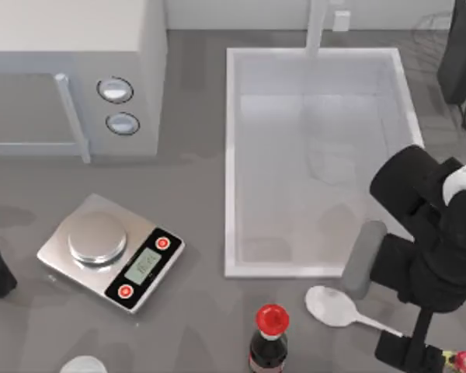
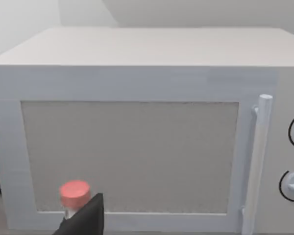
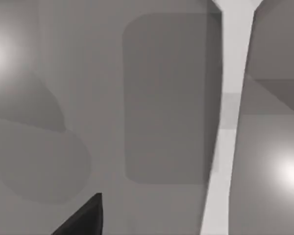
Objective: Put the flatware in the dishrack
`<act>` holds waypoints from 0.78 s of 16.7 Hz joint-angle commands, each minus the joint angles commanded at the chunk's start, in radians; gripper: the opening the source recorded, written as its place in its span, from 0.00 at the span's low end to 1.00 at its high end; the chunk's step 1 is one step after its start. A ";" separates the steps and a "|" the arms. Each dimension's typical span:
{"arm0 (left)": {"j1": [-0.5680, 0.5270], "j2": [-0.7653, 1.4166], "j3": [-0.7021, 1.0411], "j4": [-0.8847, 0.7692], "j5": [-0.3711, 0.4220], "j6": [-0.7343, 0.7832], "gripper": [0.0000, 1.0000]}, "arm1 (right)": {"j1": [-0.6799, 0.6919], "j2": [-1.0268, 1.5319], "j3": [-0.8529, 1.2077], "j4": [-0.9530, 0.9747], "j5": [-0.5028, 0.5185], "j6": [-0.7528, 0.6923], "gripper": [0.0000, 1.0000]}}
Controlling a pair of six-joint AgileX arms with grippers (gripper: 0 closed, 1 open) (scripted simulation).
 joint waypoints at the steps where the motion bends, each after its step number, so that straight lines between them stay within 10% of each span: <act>1: 0.000 0.000 0.000 0.000 0.000 0.000 1.00 | 0.000 0.026 -0.030 0.060 0.000 0.001 1.00; 9: 0.000 0.000 0.000 0.000 0.000 0.000 1.00 | 0.002 0.101 -0.115 0.209 0.000 0.003 1.00; 13: 0.000 0.000 0.000 0.000 0.000 0.000 1.00 | 0.002 0.101 -0.115 0.209 0.000 0.003 0.70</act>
